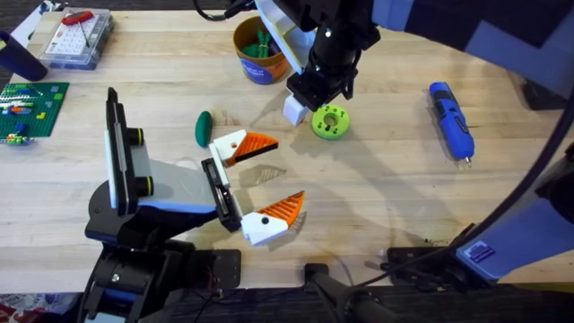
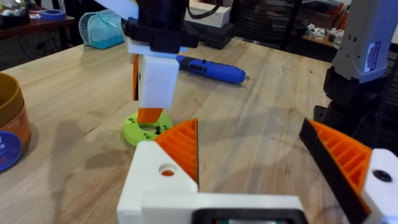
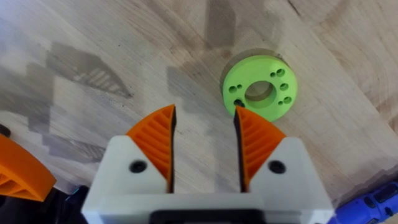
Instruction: Pick up the gripper from the table and insert it into the empty holder that is missing its gripper. Then pick up a screw, insert it into the mounting hole, and use the screwdriver to tighten it. Finally, clean up the table by picking up the vegetable and placing it into the bucket.
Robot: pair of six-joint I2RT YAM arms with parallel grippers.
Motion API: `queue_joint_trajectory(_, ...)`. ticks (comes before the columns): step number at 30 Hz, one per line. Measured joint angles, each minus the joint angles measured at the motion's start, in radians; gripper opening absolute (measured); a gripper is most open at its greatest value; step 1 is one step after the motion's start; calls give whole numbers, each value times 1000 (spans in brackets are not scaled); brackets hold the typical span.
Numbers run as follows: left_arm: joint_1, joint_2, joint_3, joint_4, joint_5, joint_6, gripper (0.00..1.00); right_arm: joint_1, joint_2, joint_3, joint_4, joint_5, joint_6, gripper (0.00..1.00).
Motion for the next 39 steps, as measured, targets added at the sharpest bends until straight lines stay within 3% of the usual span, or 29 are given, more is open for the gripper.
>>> queue_joint_trajectory(17,0,0,0,0,-1,-2,990,-60,-33,-9,-21,1,2,496)
queue_joint_trajectory(27,0,0,0,0,-1,-2,990,-80,-236,-201,57,1,3,496)
queue_joint_trajectory(39,0,0,0,0,-1,-2,990,-97,-252,-368,159,1,5,496)
